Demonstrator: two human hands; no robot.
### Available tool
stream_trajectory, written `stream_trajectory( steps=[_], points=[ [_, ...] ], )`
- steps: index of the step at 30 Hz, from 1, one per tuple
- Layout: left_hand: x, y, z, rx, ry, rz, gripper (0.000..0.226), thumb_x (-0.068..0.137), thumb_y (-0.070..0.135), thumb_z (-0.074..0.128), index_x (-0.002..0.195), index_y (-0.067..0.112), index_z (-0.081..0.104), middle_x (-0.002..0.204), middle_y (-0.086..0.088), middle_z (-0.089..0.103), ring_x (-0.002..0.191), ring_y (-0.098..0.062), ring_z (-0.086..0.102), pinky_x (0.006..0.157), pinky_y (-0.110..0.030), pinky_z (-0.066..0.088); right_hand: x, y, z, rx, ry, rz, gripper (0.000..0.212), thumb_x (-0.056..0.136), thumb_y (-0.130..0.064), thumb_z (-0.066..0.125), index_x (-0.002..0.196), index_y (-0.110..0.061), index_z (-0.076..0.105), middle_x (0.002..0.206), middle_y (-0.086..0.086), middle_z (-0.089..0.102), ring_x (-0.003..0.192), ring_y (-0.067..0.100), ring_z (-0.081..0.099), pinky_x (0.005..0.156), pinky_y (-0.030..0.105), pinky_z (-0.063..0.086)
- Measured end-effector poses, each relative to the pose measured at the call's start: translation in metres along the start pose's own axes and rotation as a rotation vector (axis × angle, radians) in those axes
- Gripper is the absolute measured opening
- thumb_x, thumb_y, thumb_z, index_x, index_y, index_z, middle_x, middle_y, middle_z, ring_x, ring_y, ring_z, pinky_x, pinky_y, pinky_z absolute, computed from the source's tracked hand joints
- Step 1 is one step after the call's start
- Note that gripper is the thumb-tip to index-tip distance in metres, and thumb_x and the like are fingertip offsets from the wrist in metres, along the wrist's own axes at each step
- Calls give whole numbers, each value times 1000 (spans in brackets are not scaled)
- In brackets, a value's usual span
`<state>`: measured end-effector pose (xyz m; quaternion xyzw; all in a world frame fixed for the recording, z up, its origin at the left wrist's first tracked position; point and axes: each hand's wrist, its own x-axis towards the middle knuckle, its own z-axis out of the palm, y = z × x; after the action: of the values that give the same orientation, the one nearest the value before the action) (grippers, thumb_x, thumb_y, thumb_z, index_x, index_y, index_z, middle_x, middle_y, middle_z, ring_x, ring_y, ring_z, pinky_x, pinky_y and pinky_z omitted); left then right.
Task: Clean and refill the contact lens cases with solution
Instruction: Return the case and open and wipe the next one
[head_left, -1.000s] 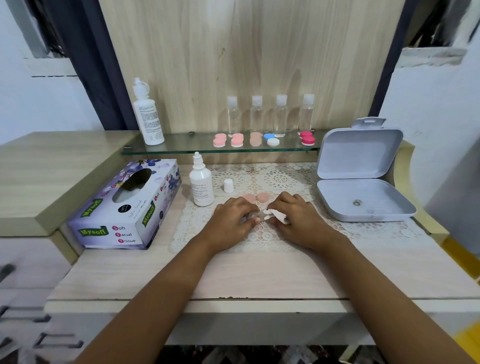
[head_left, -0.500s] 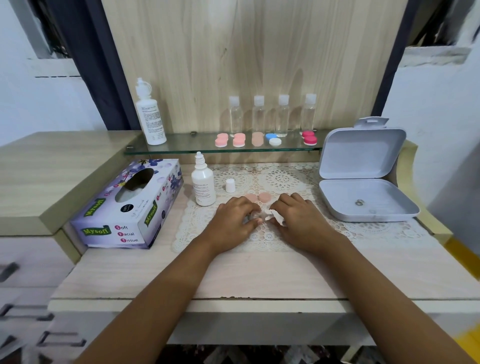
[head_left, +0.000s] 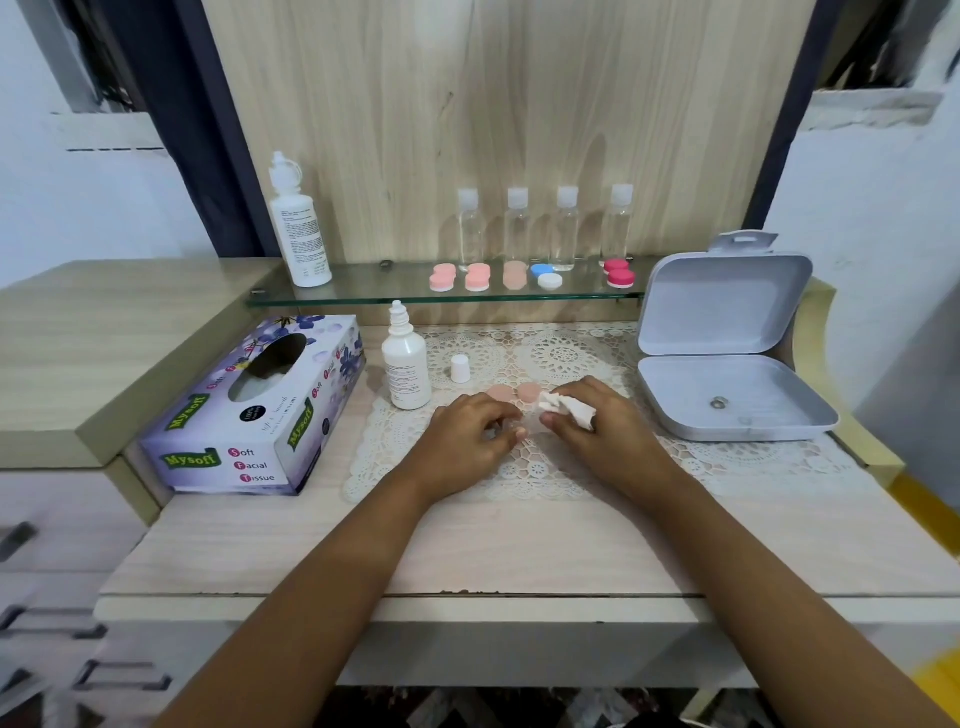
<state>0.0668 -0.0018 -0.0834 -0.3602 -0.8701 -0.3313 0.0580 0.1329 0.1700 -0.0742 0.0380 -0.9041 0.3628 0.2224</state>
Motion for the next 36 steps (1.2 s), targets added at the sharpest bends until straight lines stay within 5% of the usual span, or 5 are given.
stream_trajectory(
  steps=[4,8,14,27,36],
  points=[
    [-2,7,-6,-175,26,-52,26,93,30,55,108,13,68,101,4,65,95,-9,57,82,-14,42,-1,-5,-4,177,43,60,10,86,-19,65,96,-18,64,91,1,61,83,11,55,69,9,37],
    [-3,8,-6,-296,39,-130,33,95,32,47,92,7,70,84,-3,69,83,-18,65,78,-26,47,-3,-12,-4,298,20,108,15,87,-21,64,83,-34,58,74,-9,61,62,0,53,59,14,40],
    [-2,11,-6,-510,81,-129,11,94,22,52,96,16,61,70,1,63,62,-3,61,66,-17,50,-3,-14,-1,379,43,167,7,88,-16,62,90,-23,61,70,4,67,62,11,57,61,25,46],
    [-4,8,-4,-287,185,41,45,74,25,77,117,20,65,89,6,66,81,-10,60,80,-20,48,-4,-18,-4,471,149,172,4,89,-8,60,89,-9,56,71,9,61,48,-3,56,48,11,43],
    [-4,9,-5,-328,254,35,36,74,19,77,108,11,70,83,7,68,77,3,60,75,-7,43,-7,-15,-1,447,139,79,10,85,-8,65,84,-18,65,76,-1,66,63,7,61,61,23,50]
  ],
)
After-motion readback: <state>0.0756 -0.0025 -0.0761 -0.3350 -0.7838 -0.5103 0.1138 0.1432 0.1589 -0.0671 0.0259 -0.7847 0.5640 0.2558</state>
